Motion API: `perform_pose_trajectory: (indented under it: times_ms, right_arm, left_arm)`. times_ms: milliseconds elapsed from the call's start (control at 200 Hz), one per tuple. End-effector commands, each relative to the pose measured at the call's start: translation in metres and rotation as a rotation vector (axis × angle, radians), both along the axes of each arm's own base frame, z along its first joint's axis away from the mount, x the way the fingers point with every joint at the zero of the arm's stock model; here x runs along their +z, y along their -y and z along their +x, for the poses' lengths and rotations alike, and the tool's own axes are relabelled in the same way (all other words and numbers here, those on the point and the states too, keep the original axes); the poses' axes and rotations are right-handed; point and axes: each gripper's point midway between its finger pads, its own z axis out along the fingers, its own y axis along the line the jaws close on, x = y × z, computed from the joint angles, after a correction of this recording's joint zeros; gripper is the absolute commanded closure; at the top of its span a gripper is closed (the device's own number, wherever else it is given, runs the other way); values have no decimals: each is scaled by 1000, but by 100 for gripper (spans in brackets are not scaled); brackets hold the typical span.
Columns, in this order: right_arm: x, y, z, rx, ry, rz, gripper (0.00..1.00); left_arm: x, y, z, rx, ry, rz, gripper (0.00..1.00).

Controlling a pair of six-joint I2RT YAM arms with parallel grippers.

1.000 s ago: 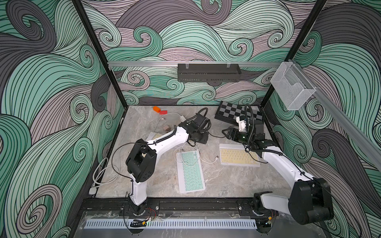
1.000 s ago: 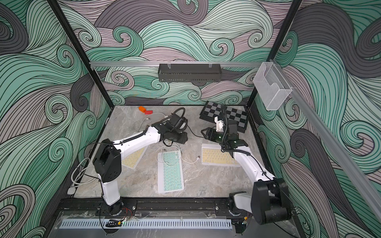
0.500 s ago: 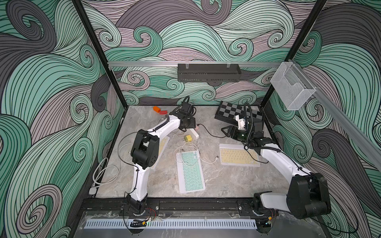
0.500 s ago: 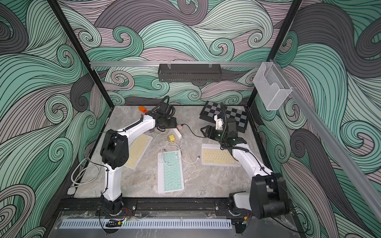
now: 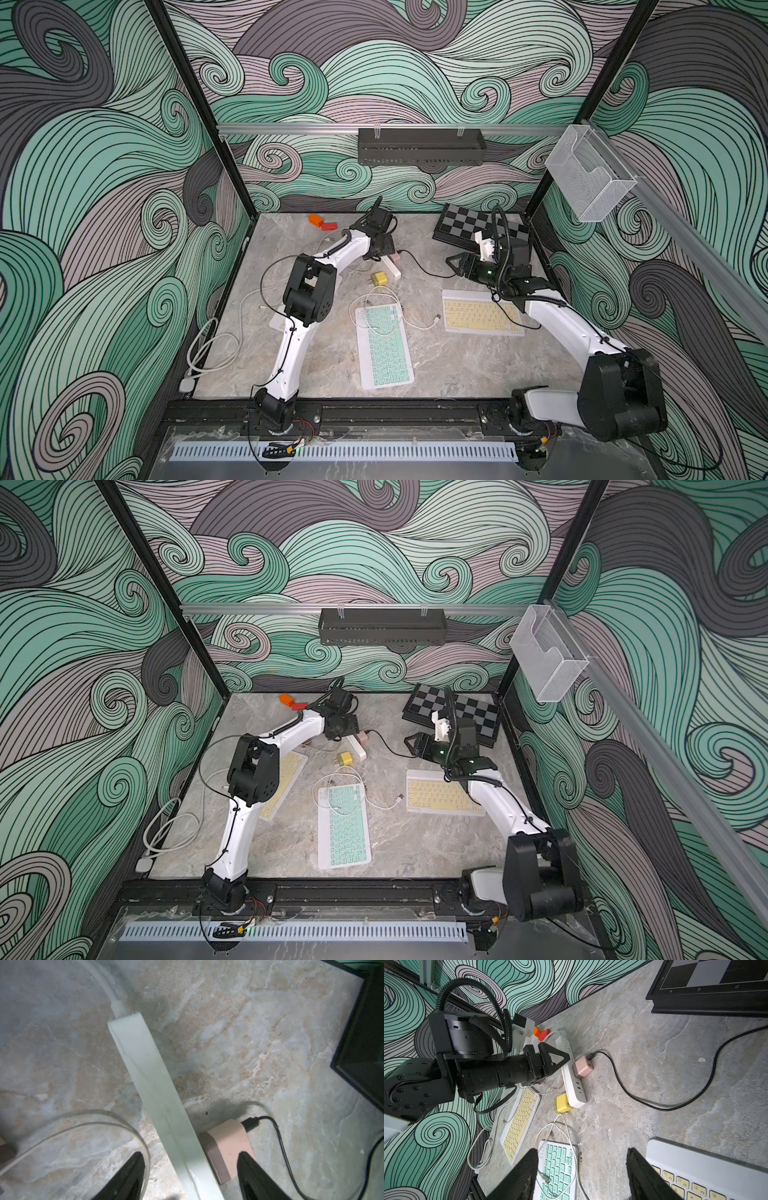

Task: Unplug the wireless keyboard
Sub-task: Pick up the socket from the center of the board.

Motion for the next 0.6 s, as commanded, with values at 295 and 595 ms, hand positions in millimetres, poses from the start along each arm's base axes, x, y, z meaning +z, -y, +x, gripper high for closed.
perform_pose_trajectory:
  times_ms: [295, 595]
  right_arm:
    - [-1, -1, -1, 11, 7, 17, 32]
    - [-2, -2, -3, 12, 4, 24, 32]
  left_arm:
    - [-22, -2, 24, 86, -6, 17, 40]
    - [-32, -11, 22, 132, -21, 29, 51]
